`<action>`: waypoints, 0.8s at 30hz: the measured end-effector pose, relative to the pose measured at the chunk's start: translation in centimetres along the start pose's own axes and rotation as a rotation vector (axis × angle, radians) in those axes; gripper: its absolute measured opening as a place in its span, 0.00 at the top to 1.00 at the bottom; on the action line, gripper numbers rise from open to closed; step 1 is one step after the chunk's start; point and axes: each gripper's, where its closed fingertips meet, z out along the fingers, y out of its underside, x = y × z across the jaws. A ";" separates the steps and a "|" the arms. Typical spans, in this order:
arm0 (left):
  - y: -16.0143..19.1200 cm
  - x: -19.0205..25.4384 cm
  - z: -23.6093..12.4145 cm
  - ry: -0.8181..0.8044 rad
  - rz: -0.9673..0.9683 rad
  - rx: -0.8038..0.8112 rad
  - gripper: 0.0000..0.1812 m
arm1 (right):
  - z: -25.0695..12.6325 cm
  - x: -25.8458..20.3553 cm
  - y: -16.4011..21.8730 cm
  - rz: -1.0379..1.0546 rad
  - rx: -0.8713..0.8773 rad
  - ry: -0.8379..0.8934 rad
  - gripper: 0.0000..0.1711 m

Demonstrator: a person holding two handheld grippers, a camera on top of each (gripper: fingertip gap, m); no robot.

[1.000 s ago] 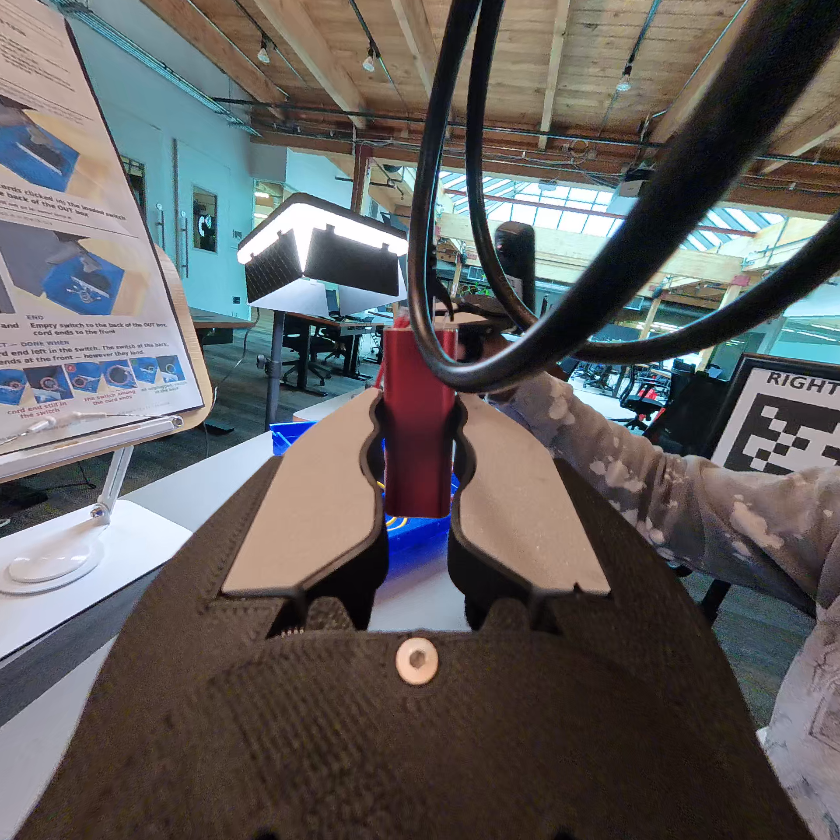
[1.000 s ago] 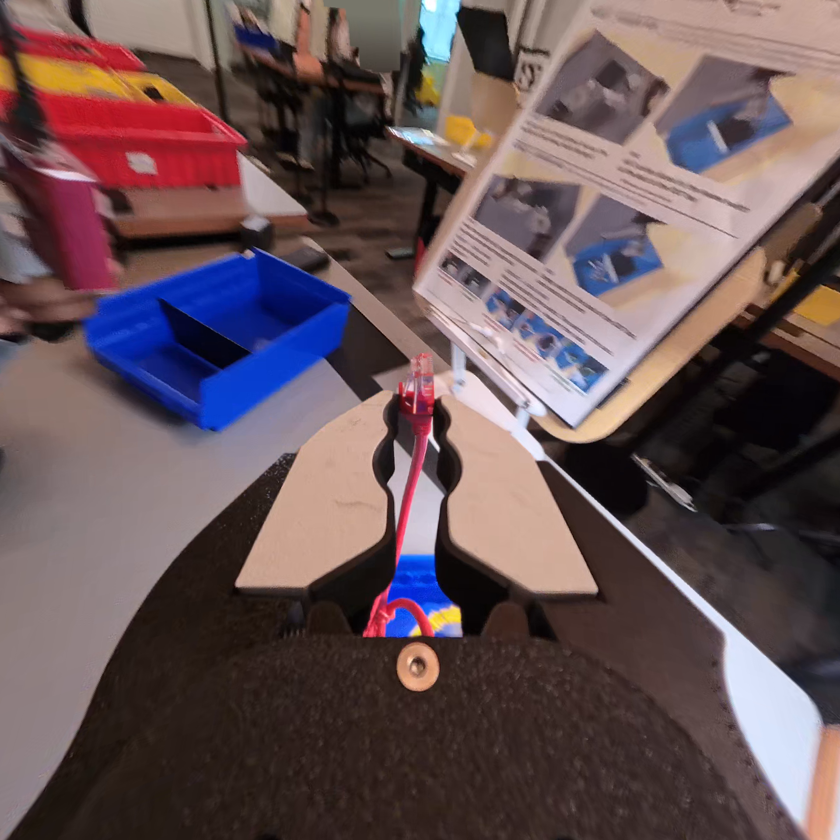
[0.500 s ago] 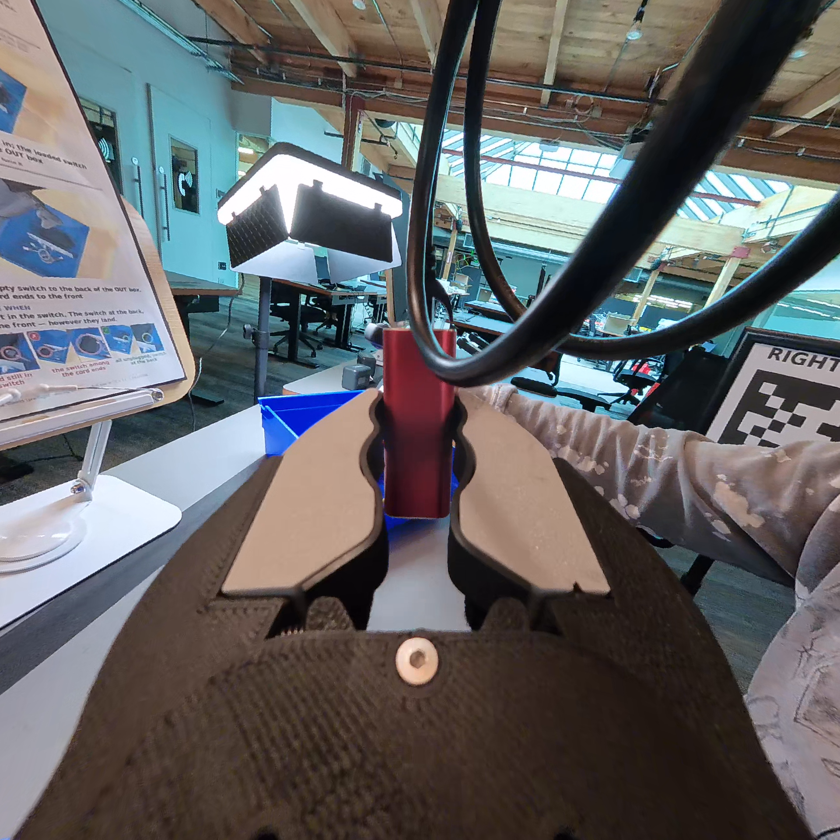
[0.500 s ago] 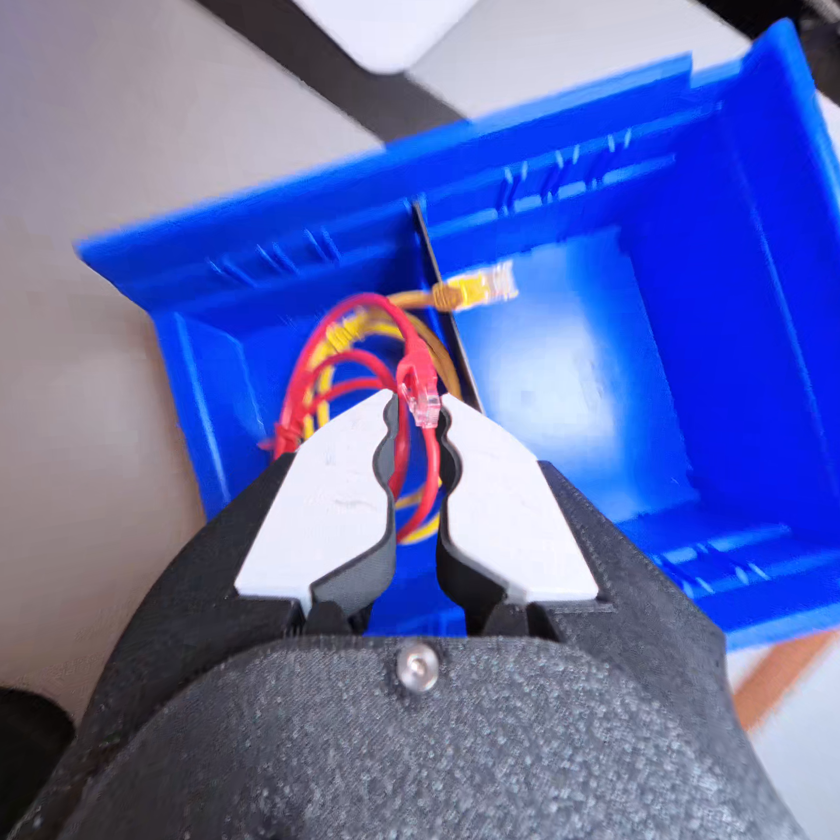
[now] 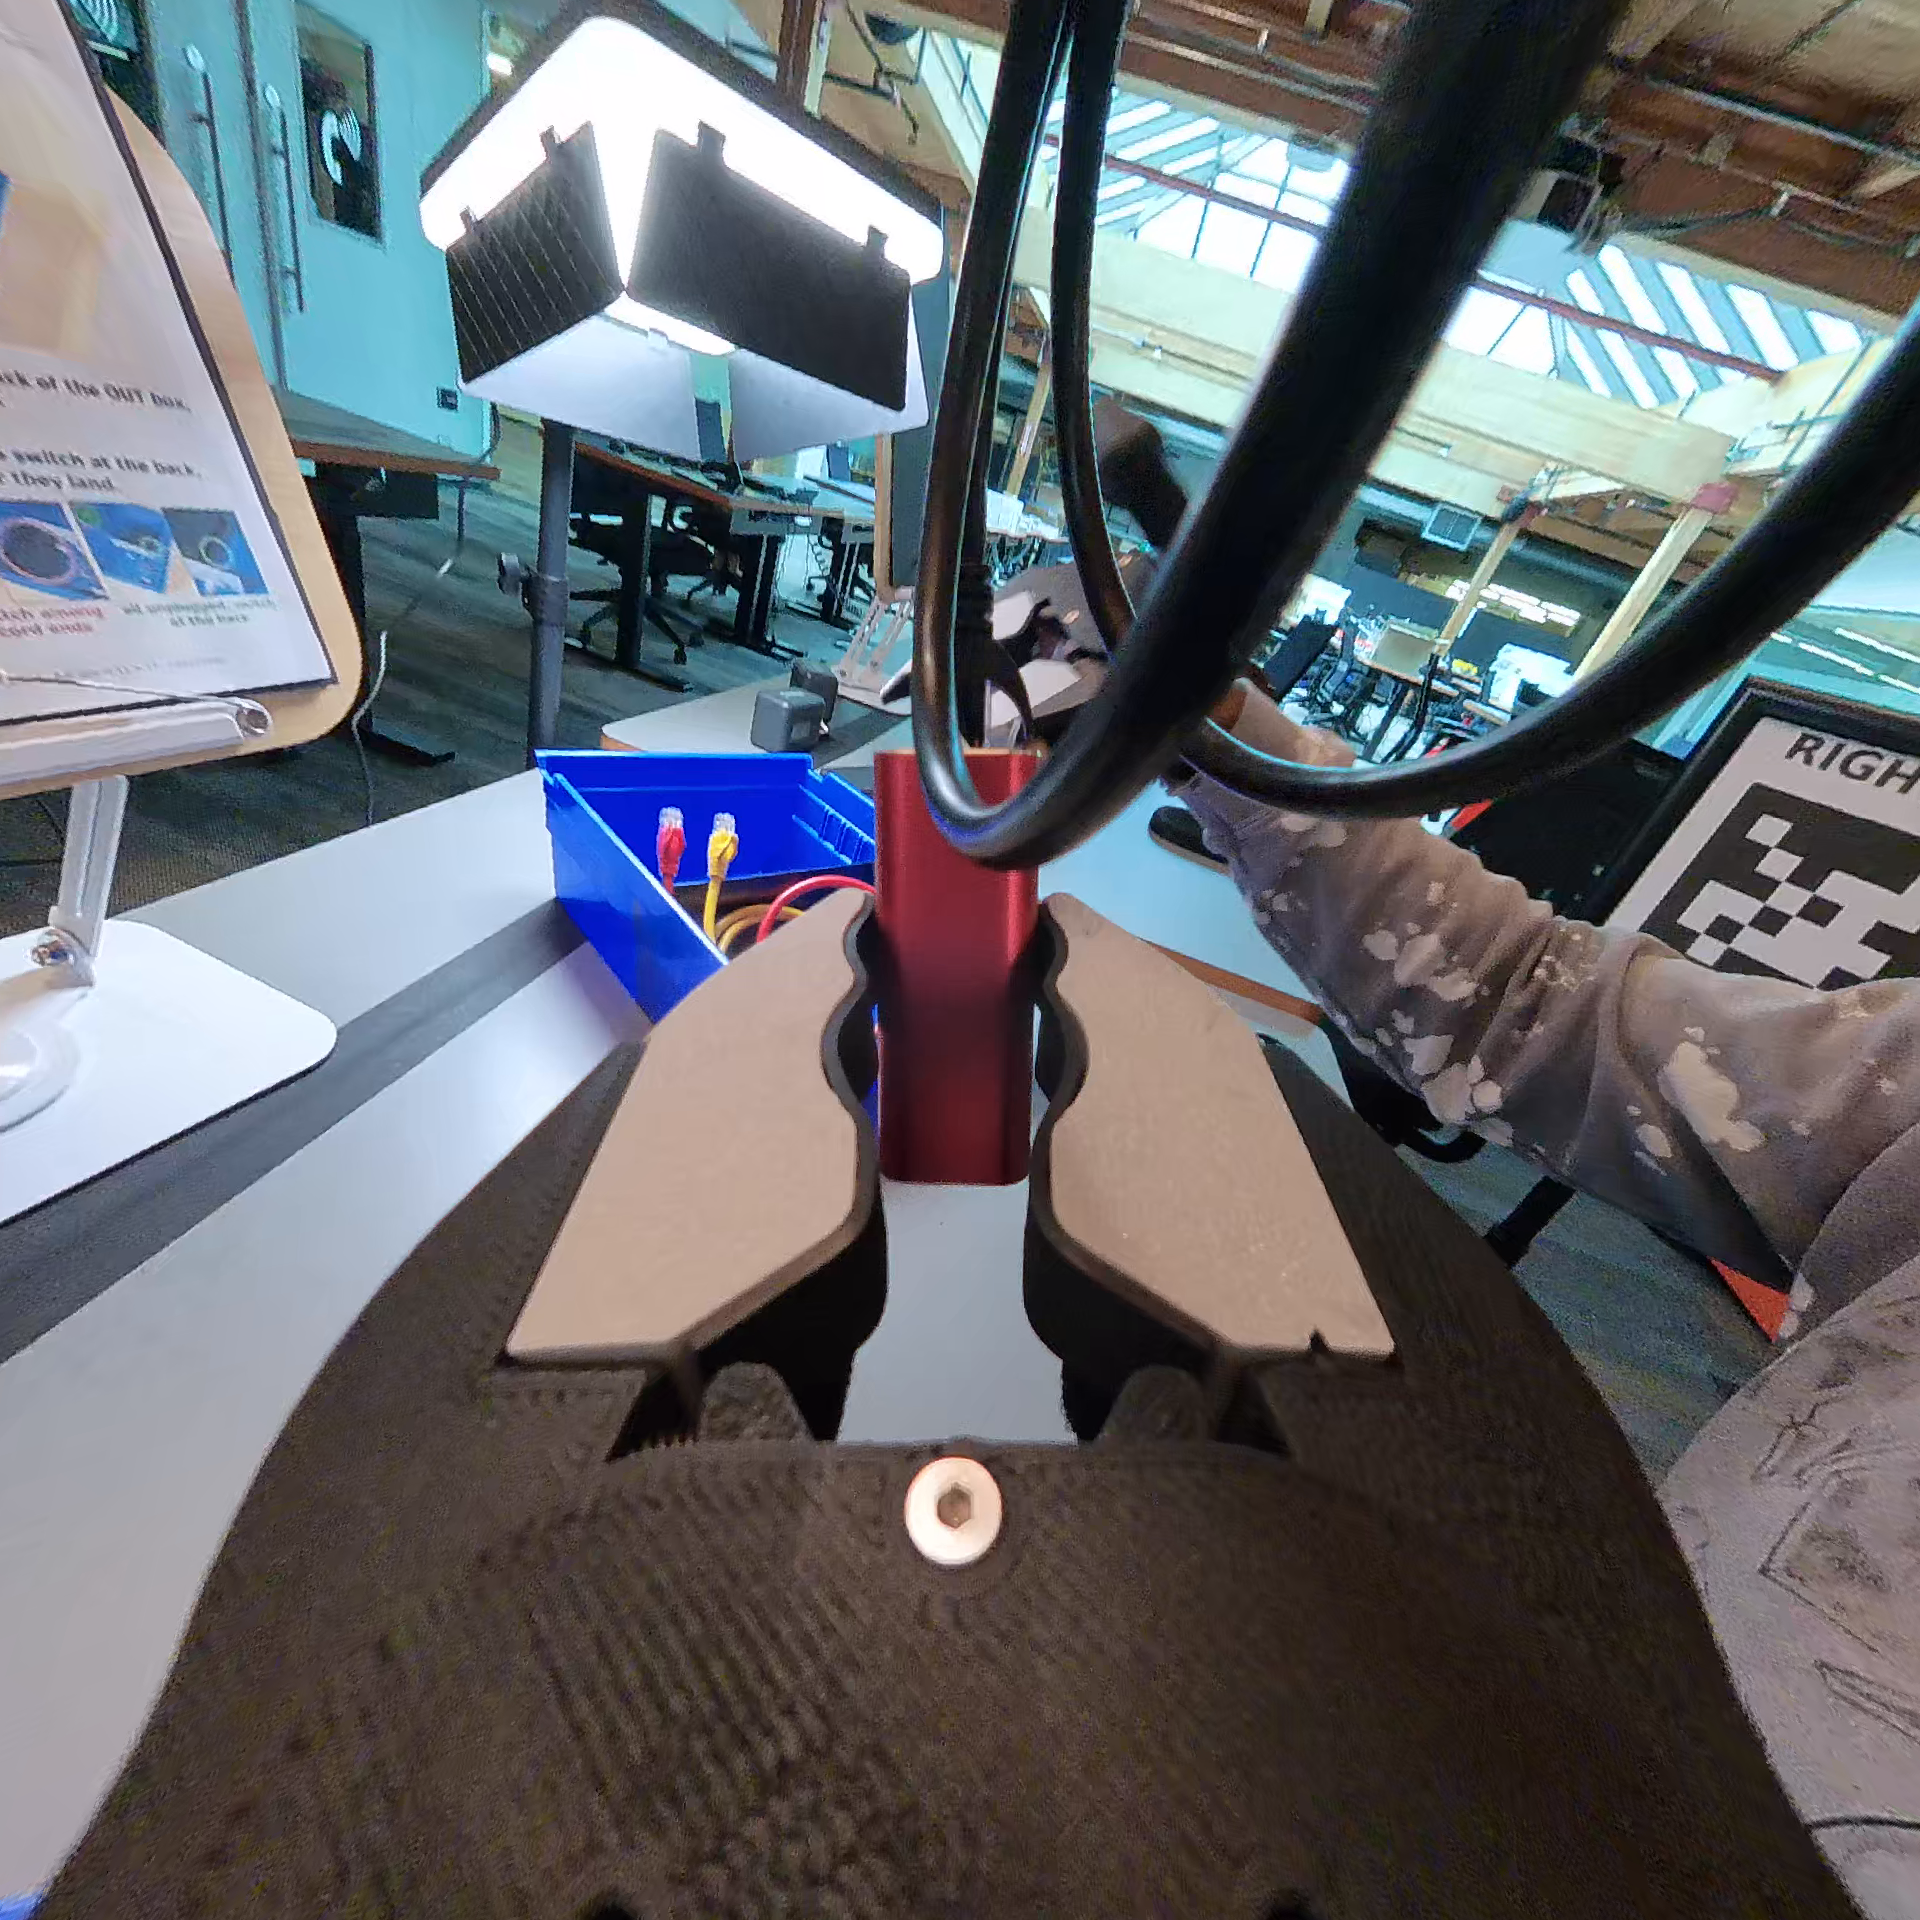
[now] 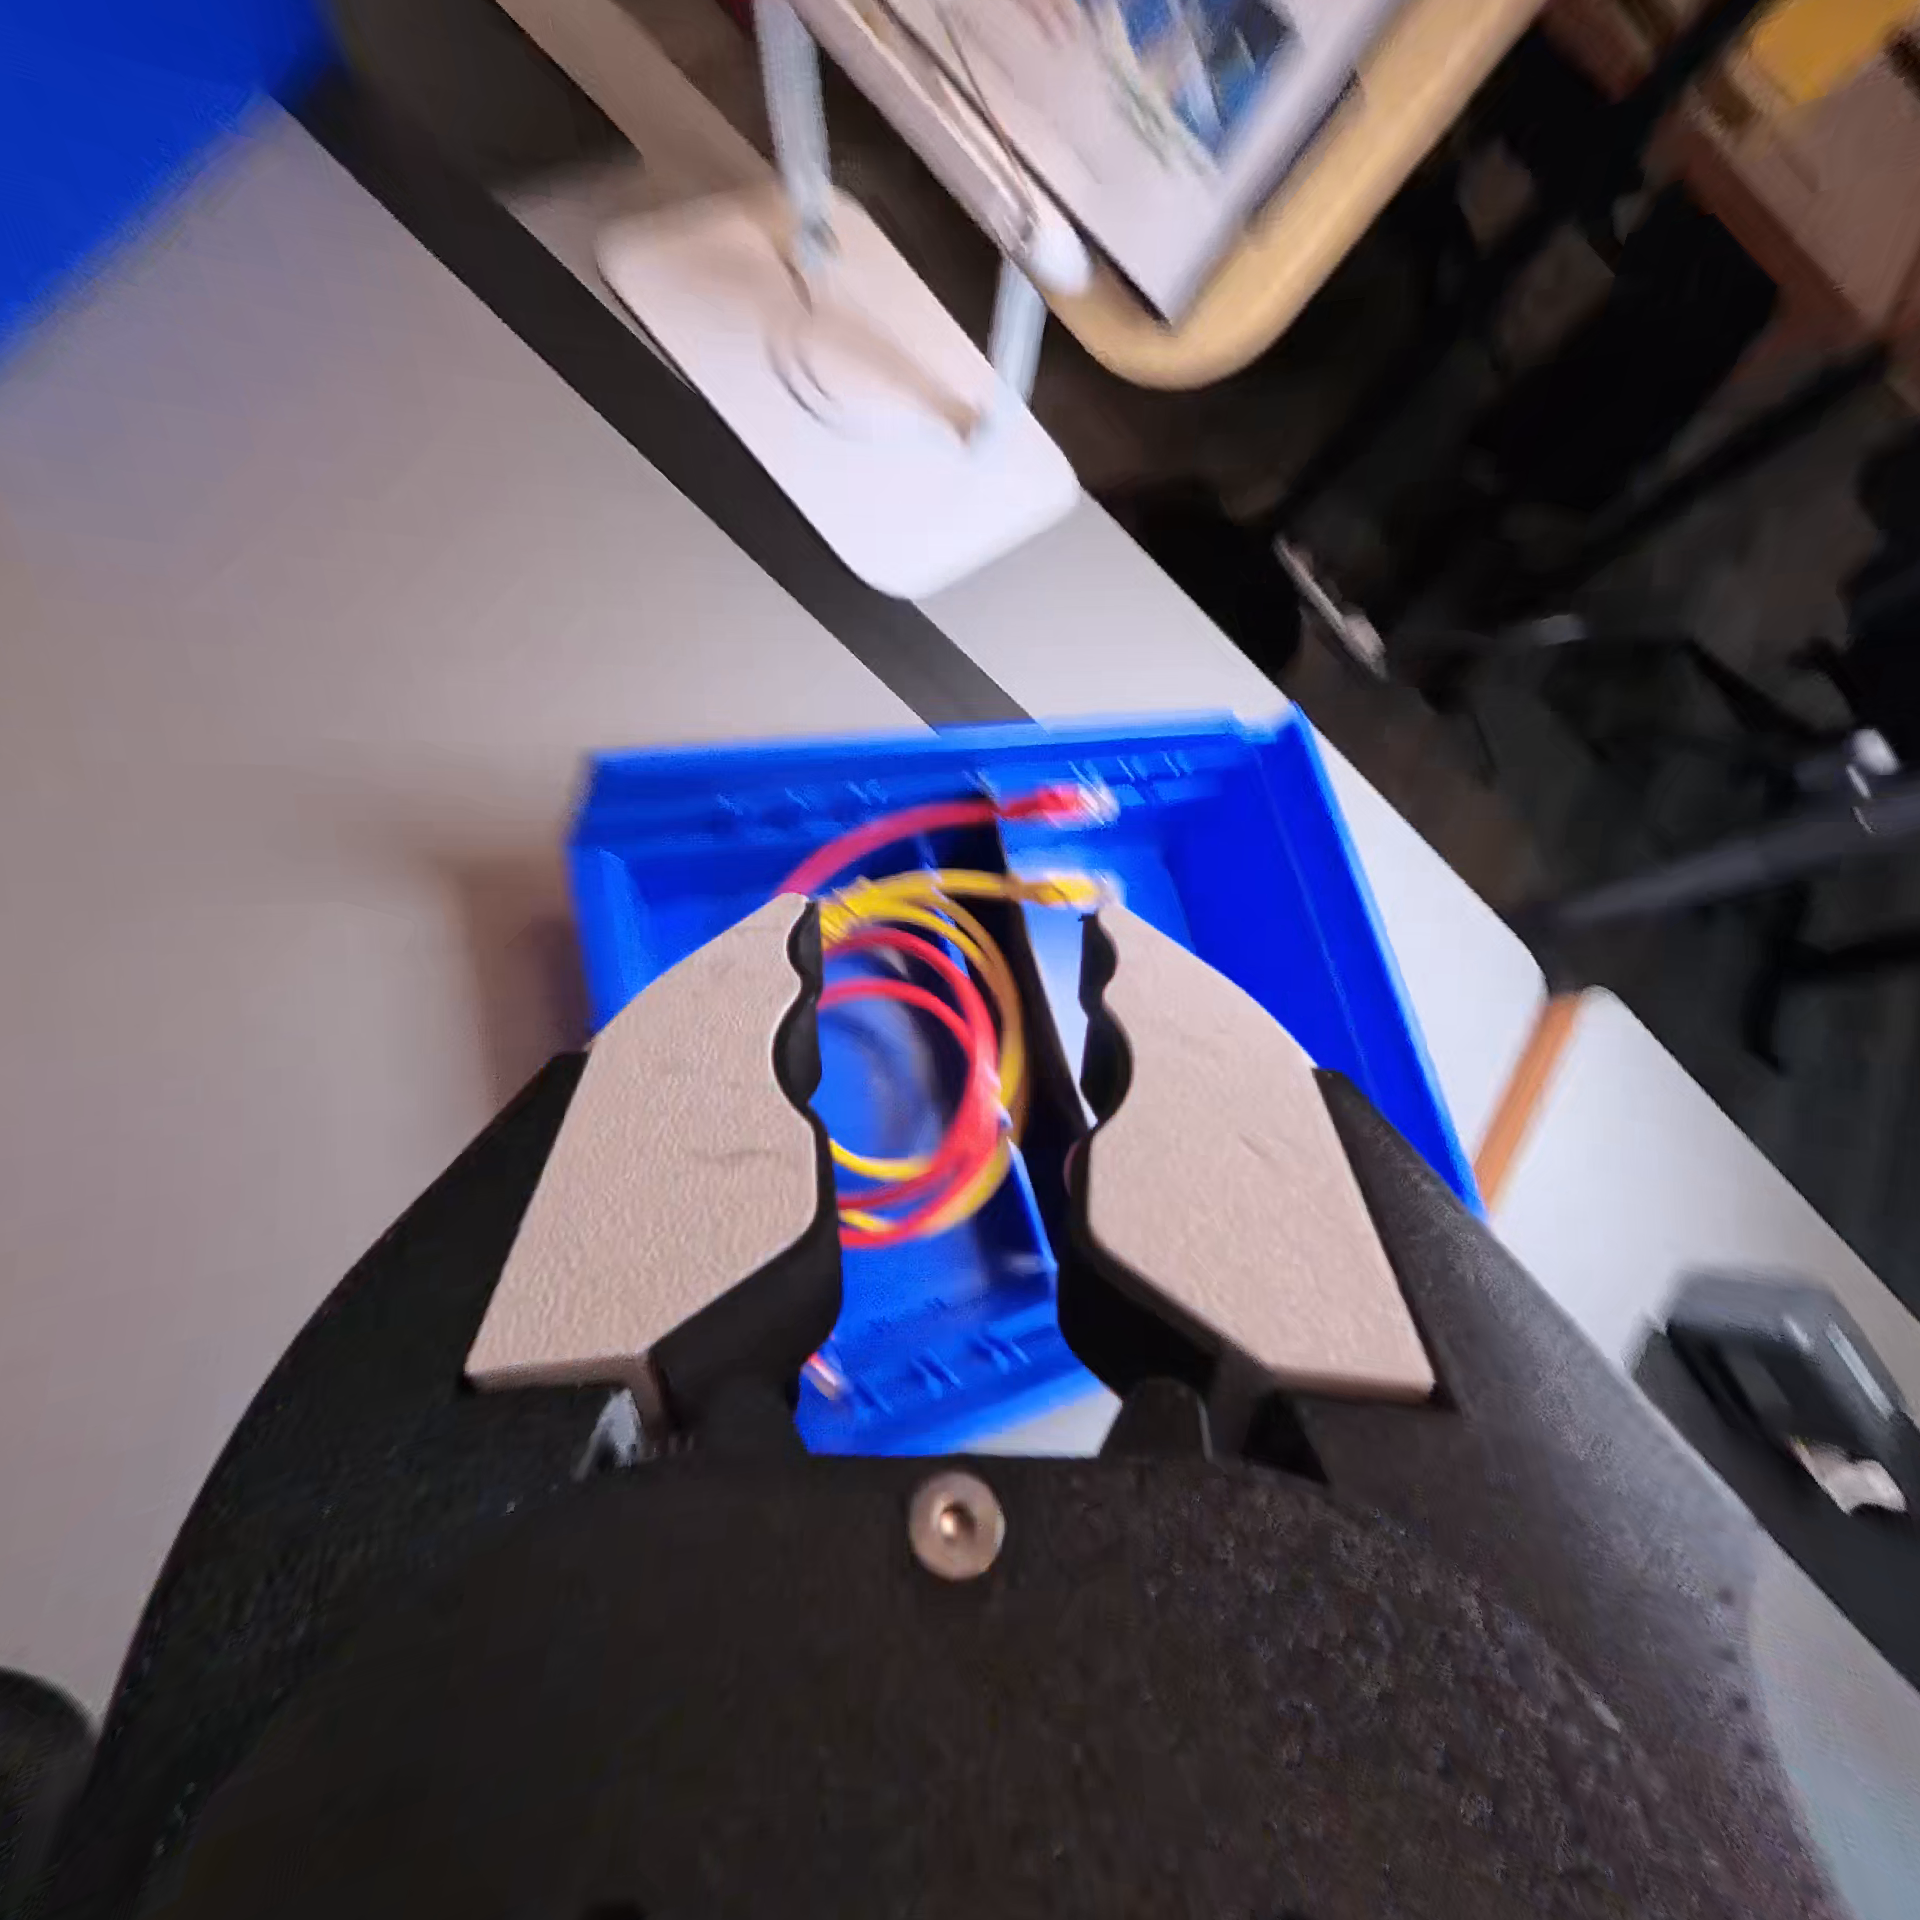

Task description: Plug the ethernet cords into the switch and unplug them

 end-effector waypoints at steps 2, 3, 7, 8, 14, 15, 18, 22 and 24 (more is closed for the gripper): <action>0.7 0.2 0.5 0.012 -0.004 -0.034 0.85 | -1.1 -4.1 -3.2 -0.025 0.134 -0.128 0.73; 1.2 0.5 0.7 0.027 -0.008 -0.064 0.85 | -1.6 -6.4 -4.5 -0.032 0.189 -0.207 0.73; 4.1 2.0 1.5 0.092 0.013 -0.257 0.85 | -2.9 -15.8 -8.1 -0.055 0.348 -0.541 0.72; 4.8 2.4 1.6 0.106 0.028 -0.306 0.85 | -2.8 -18.0 -8.3 -0.056 0.364 -0.623 0.71; 6.9 4.4 1.5 0.177 0.084 -0.449 0.85 | -1.2 -26.2 -9.3 0.002 0.534 -0.940 0.85; 6.6 4.3 1.3 0.175 0.090 -0.437 0.85 | -1.2 -26.3 -9.8 0.022 0.585 -0.954 0.85; 5.0 4.4 0.8 0.195 0.084 -0.355 0.85 | -2.0 -26.2 -11.7 0.088 0.718 -0.987 0.85; 2.7 4.5 0.2 0.188 0.122 -0.221 0.85 | -2.9 -25.6 -13.7 0.117 0.833 -0.959 0.85; 1.3 4.7 -0.3 0.202 0.134 -0.133 0.84 | -3.7 -24.9 -14.6 0.152 0.906 -0.942 0.85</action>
